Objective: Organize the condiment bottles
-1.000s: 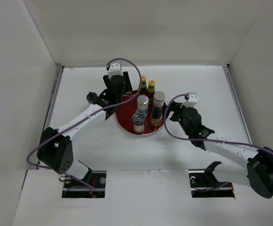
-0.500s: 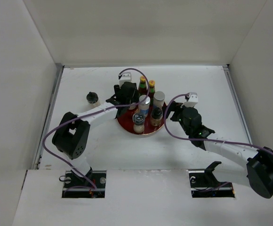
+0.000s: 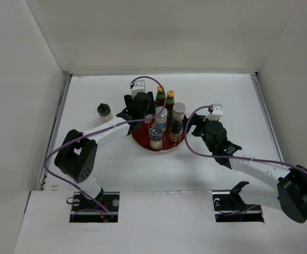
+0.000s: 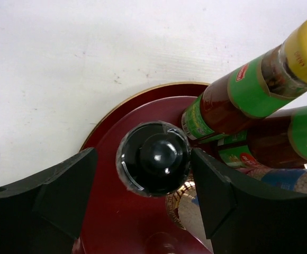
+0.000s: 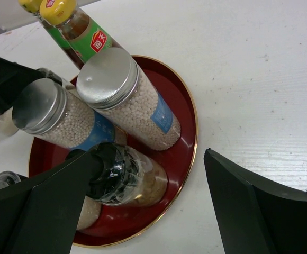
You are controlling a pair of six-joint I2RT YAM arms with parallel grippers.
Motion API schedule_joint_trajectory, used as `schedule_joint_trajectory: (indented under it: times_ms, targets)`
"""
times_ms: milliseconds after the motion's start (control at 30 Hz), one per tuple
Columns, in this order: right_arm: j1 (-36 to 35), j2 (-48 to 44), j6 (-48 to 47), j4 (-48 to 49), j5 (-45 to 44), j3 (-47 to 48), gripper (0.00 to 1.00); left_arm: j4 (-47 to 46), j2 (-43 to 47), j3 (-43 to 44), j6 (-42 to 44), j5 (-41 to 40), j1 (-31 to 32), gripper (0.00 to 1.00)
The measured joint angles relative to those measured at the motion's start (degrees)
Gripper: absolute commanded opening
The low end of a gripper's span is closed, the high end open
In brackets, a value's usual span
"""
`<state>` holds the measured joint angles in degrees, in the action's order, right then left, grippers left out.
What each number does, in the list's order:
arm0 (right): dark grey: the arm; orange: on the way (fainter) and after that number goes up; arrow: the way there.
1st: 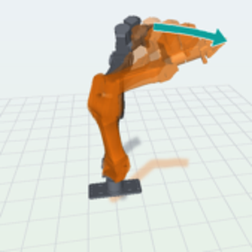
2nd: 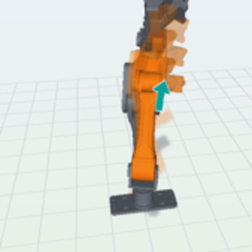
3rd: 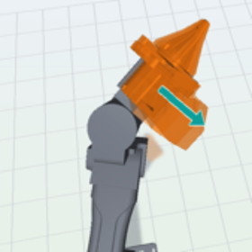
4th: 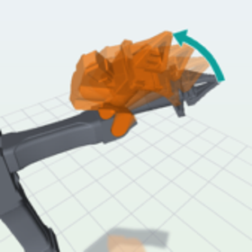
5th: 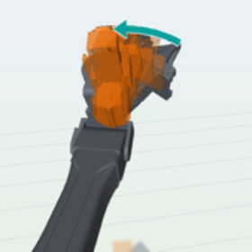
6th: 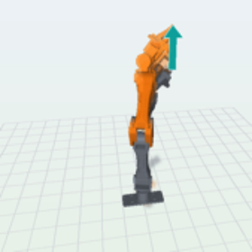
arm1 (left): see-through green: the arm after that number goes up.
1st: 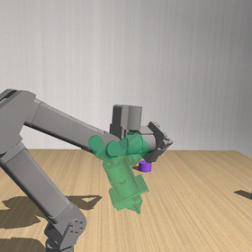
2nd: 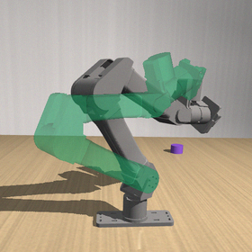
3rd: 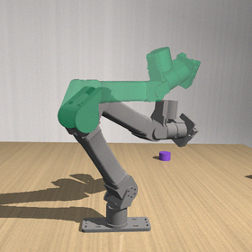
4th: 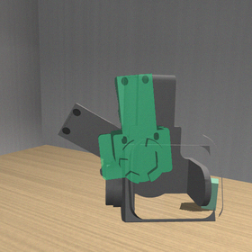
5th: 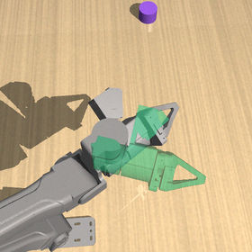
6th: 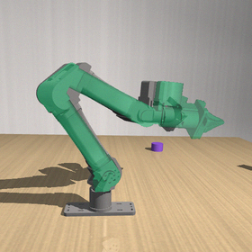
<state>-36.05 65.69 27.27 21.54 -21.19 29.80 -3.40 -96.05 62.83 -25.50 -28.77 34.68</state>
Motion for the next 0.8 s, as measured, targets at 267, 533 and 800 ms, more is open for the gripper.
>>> schedule_joint_trajectory:
  times_ms: [267,533,800]
  targets:
    - [0.00,0.00,0.00,0.00,0.00,0.00,0.94,-1.25,12.48,-8.15,-0.11,-4.44,-0.74,0.69]
    - [0.00,0.07,0.00,0.02,0.02,0.00,0.98,0.90,24.85,-17.64,-2.82,-8.55,-7.41,0.78]
    - [0.02,1.68,0.31,1.09,0.74,0.00,1.00,1.99,24.70,-20.87,-4.31,-10.73,-15.04,0.81]
